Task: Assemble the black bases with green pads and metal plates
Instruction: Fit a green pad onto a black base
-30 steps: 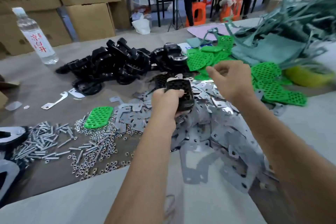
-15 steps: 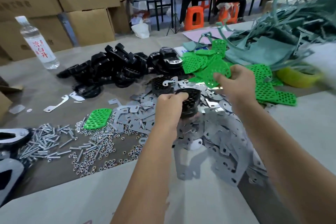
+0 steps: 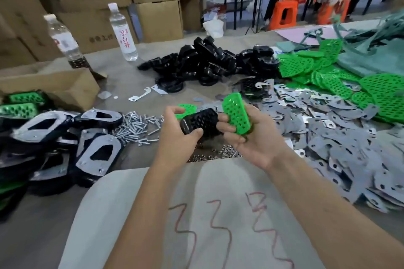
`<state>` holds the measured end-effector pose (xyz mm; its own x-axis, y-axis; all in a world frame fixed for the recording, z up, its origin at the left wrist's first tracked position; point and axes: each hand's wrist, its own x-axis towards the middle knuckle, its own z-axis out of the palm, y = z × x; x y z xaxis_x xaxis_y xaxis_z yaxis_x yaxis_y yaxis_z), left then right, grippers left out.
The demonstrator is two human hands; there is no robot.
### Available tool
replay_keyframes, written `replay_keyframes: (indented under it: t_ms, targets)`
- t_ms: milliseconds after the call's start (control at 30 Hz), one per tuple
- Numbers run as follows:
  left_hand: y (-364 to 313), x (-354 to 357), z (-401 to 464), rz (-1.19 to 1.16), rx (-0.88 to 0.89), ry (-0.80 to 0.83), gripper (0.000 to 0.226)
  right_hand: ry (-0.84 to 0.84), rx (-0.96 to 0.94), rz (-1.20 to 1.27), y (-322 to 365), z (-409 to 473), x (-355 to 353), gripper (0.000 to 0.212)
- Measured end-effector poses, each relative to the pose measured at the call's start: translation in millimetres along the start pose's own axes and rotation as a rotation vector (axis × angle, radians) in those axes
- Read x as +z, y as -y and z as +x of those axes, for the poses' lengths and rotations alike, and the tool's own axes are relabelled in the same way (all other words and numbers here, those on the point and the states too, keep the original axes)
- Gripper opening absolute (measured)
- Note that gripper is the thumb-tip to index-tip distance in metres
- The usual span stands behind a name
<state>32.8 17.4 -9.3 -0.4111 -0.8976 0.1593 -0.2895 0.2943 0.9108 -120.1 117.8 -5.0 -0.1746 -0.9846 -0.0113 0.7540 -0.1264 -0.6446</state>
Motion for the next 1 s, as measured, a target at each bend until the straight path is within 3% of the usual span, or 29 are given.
replay_keyframes:
  t_ms: [33,133,267,567,767,1000]
  targets:
    - [2.1,-2.6,-2.2,-0.046,0.004,-0.004,0.044,-0.048,-0.065,-0.133,-3.2,1.9,-2.2,0.008]
    - [2.4,-1.9,-2.9,-0.174,0.004,-0.033,0.033,-0.163,-0.271,-0.514,-7.0,3.7,-7.5,0.022]
    - [-1.1,2.7,2.5,-0.273,-0.029,-0.031,0.028,-0.199,-0.378,-0.623,-9.3,3.0,-6.9,0.022]
    - [-0.7,5.4,8.5,-0.397,-0.042,-0.064,0.016,-0.126,-0.324,-0.556,-7.9,-0.6,-5.8,0.022]
    - [1.1,5.7,8.6,-0.435,-0.03,-0.072,0.025,-0.12,-0.301,-0.549,-8.8,-0.8,-1.9,0.025]
    - [-1.3,7.3,5.8,-0.459,-0.006,-0.074,0.019,-0.121,-0.294,-0.519,-6.7,-1.5,-2.4,0.024]
